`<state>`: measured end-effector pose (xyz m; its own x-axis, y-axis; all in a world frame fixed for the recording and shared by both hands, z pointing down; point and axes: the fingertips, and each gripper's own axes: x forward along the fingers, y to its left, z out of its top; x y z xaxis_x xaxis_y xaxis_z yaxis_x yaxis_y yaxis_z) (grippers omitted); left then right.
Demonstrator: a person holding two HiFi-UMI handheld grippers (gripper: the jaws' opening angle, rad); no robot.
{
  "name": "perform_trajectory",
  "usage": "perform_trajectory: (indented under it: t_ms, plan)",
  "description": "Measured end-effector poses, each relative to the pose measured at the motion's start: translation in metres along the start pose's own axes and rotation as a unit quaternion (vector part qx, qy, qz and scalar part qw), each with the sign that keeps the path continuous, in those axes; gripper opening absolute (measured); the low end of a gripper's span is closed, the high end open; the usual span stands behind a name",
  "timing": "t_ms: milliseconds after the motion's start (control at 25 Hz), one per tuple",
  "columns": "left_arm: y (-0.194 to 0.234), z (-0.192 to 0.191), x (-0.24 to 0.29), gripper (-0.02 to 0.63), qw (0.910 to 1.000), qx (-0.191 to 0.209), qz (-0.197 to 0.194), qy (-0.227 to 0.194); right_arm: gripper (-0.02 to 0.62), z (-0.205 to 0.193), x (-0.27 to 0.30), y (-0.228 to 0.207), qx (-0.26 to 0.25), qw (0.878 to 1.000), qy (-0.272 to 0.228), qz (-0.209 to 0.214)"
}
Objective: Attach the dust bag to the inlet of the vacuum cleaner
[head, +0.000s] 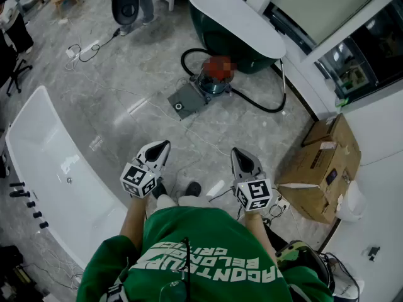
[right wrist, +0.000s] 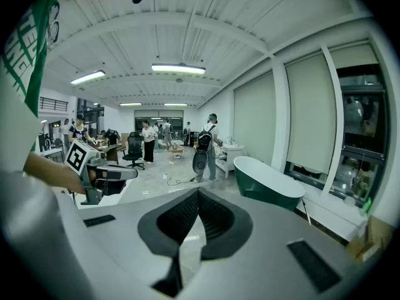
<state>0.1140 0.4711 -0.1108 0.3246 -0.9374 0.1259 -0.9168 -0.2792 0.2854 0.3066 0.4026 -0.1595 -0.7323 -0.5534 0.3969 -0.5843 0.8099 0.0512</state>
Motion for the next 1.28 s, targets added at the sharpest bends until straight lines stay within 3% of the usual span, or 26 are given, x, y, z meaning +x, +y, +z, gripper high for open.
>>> perform_trajectory:
  t_ms: [480, 840, 1280]
  plan:
    - [-0.007, 0.015, 0.020, 0.003, 0.9984, 0.051, -0.003, 0.023, 0.008, -0.012, 0.007, -0.028, 0.015, 1.000, -0.008, -0.018]
    - [-0.029, 0.019, 0.066, 0.003, 0.9963, 0.078, 0.006, 0.036, 0.008, -0.019, 0.023, -0.075, 0.030, 0.999, -0.026, 0.009]
    - [-0.049, 0.003, 0.103, 0.003, 0.9965, 0.059, 0.034, 0.049, 0.008, -0.015, 0.049, -0.117, 0.024, 0.998, -0.033, 0.052]
